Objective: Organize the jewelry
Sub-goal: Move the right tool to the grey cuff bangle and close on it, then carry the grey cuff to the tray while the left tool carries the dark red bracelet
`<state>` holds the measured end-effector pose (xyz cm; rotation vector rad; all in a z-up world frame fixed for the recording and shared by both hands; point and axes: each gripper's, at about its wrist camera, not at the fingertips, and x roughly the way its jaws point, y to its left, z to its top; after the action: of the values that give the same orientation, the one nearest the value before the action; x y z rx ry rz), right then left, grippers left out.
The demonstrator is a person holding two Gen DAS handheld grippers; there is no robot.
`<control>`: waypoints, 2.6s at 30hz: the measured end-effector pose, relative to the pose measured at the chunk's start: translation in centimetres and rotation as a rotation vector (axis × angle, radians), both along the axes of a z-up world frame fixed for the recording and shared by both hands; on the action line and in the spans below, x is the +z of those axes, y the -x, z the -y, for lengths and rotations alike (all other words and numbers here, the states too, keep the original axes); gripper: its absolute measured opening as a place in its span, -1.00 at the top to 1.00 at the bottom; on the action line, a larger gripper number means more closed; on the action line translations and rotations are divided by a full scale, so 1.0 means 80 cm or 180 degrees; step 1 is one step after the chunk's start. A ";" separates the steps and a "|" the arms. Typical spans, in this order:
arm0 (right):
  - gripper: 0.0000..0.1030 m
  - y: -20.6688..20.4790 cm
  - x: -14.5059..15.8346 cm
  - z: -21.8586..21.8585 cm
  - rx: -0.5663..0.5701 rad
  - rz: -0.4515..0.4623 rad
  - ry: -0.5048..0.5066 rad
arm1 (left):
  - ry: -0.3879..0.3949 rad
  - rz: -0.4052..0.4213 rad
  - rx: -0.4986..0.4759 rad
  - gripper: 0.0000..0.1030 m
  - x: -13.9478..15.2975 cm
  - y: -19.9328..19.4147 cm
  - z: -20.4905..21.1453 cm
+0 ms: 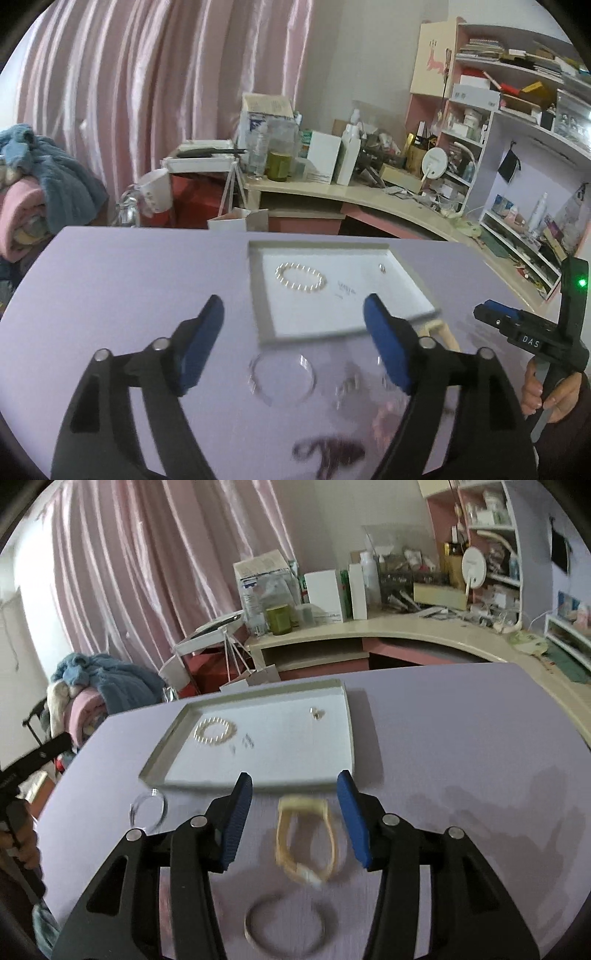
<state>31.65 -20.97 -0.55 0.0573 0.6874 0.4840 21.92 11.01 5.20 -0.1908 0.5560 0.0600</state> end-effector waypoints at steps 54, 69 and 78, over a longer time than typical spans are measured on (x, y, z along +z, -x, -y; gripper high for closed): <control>-0.43 0.057 -0.093 -0.058 -0.0503 -0.0569 0.0833 | -0.0072 -0.0110 0.0315 -0.86 -0.097 0.139 0.060; -0.34 0.071 -0.073 -0.021 -0.0436 -0.0415 0.0494 | -0.0357 -0.0526 0.0108 -0.86 -0.106 0.081 0.073; -0.34 0.065 -0.074 -0.015 -0.0451 -0.0459 0.0415 | -0.0465 -0.0889 0.0007 -0.63 -0.130 0.041 0.090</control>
<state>26.46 -19.77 -6.51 0.0182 0.8487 0.3000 18.65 3.84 -5.19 -0.0399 0.8266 0.1302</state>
